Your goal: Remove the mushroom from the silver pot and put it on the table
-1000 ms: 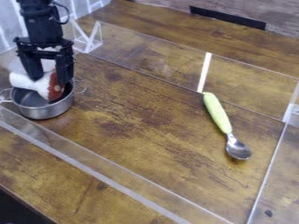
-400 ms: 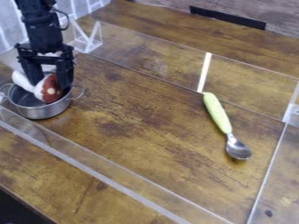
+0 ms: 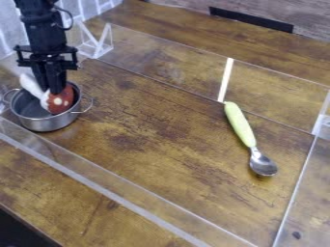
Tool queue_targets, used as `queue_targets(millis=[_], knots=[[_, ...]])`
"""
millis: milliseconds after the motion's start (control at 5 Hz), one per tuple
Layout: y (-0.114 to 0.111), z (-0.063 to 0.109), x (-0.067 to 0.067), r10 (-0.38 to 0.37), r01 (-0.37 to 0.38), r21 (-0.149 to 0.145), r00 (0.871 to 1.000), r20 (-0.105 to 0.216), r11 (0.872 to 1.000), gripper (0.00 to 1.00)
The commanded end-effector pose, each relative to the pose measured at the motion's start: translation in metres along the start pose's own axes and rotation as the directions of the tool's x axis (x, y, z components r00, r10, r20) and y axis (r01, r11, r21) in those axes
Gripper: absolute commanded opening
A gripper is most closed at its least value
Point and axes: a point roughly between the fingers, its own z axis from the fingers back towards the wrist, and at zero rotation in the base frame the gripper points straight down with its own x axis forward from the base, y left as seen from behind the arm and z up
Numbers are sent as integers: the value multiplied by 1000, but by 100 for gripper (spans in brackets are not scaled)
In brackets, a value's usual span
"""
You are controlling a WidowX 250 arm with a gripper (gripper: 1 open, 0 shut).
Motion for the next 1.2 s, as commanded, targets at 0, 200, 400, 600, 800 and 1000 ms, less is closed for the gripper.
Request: queue_targets(millis=[0, 200, 400, 600, 800, 1000], knots=[[6, 4, 9, 7, -6, -11, 999, 35, 1000, 100], [5, 1, 9, -9, 9, -28, 1000, 24, 1000, 100], [1, -2, 11, -31, 31, -30, 999, 18, 999, 0], [-5, -1, 17, 31, -30, -39, 999, 21, 999, 0], [-8, 0, 22, 100, -98, -57, 995, 21, 994, 100], [-12, 8, 17, 98, -96, -57, 995, 22, 994, 0]])
